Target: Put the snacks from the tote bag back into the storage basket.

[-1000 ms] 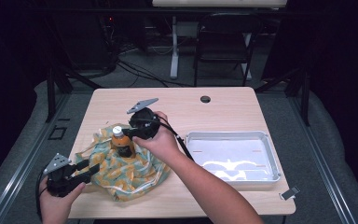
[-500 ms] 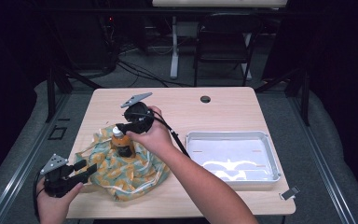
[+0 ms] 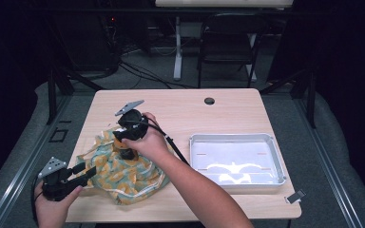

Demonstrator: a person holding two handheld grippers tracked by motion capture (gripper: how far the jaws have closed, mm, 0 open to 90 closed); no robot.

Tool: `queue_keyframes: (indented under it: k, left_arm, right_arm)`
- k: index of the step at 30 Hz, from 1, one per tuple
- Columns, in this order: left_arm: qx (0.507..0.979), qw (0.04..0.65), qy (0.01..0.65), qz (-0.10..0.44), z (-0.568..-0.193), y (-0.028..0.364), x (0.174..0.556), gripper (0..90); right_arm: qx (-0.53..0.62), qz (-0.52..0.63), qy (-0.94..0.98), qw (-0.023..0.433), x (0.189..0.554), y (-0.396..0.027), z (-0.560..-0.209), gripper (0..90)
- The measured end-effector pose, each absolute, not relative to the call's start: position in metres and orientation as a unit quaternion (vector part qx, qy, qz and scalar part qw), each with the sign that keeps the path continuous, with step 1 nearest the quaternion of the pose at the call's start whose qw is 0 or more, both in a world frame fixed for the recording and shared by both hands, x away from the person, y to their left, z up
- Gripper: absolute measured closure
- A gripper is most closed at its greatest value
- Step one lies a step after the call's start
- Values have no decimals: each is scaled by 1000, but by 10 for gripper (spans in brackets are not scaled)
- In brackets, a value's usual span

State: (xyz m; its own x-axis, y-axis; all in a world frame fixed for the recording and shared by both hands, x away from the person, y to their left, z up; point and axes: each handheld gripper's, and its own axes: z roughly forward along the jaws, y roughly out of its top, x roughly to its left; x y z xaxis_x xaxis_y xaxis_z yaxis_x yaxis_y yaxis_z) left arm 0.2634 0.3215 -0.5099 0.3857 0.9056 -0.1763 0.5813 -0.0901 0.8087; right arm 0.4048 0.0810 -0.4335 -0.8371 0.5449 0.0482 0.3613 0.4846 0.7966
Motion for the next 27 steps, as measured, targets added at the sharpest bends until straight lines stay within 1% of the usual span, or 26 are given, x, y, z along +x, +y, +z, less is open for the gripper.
queue_keyframes:
  k: [7, 13, 27]
  left_arm:
    - [713, 429, 521, 191, -510, 322, 263, 479]
    - [713, 428, 522, 190, -512, 322, 264, 479]
    - [712, 430, 524, 185, -513, 323, 264, 479]
  right_arm:
    - [256, 429, 858, 122, 401, 94, -444, 507]
    - [269, 425, 857, 117, 404, 96, -451, 505]
    - [286, 434, 847, 109, 410, 96, -462, 532]
